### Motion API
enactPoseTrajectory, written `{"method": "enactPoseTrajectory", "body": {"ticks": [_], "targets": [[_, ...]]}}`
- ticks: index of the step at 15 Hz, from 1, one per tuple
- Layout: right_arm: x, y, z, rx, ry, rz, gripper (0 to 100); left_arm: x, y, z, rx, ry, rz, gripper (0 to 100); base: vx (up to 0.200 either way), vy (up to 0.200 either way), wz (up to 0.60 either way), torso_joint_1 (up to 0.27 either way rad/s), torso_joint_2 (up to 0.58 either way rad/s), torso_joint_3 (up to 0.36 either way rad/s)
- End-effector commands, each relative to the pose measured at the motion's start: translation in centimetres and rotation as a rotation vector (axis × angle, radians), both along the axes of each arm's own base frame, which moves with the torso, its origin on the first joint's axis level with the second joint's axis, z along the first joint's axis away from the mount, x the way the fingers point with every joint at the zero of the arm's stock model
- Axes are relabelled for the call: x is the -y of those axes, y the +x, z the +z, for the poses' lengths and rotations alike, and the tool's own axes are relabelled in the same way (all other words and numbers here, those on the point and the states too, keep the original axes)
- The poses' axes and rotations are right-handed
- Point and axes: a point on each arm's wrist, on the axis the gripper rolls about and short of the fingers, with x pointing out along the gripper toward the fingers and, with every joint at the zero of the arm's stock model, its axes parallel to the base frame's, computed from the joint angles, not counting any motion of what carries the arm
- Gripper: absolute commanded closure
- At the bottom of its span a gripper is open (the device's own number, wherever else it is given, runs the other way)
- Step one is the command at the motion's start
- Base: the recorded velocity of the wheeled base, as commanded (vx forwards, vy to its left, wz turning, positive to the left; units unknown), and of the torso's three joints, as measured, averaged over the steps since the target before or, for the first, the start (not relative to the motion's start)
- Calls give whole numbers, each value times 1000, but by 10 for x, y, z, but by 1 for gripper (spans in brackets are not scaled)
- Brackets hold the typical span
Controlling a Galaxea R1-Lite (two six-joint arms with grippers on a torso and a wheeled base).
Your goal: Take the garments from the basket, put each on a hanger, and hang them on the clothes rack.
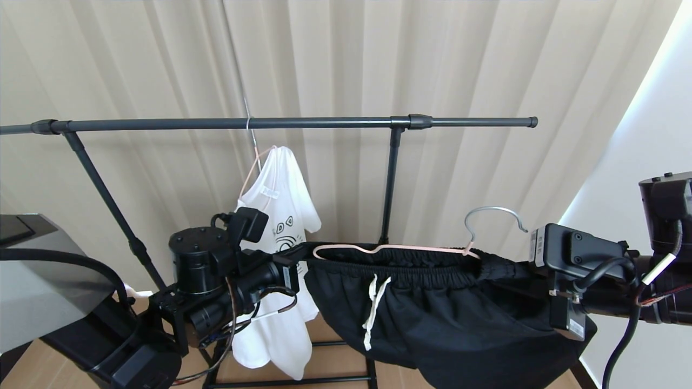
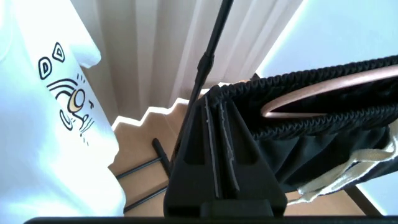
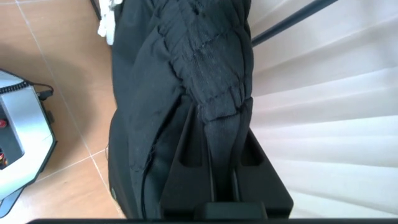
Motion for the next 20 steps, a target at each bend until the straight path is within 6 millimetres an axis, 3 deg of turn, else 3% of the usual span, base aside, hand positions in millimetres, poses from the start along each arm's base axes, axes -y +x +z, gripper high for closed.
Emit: {"method": "enactPoseTrajectory", "body": {"ticks": [1,3,5,12,15,17,20], "targets": [[-2,4,-7,-28,-13,0,100,2,5,23,39,-21,1,100,0,0,0,0,0,0],[-2,6,-10,-39,-18,-3,100,4,7,30,31,-16,1,100,0,0,0,0,0,0],[-5,16,-18,-38,-37,-27,100,4,9,50,23,12,-2,100,0,0,0,0,0,0],[-6,24,-32,-78,-59,-34,100,1,4,75,-9,70,-10,100,0,0,0,0,0,0],[-5,24,-34,-85,-63,-39,100,0,3,78,-43,90,-9,100,0,0,0,0,0,0],[4,23,-39,-89,-89,-49,100,-11,9,77,-56,101,27,100,0,0,0,0,0,0],[4,26,-43,-100,-102,-59,100,-8,11,83,-72,113,19,100,0,0,0,0,0,0]]}}
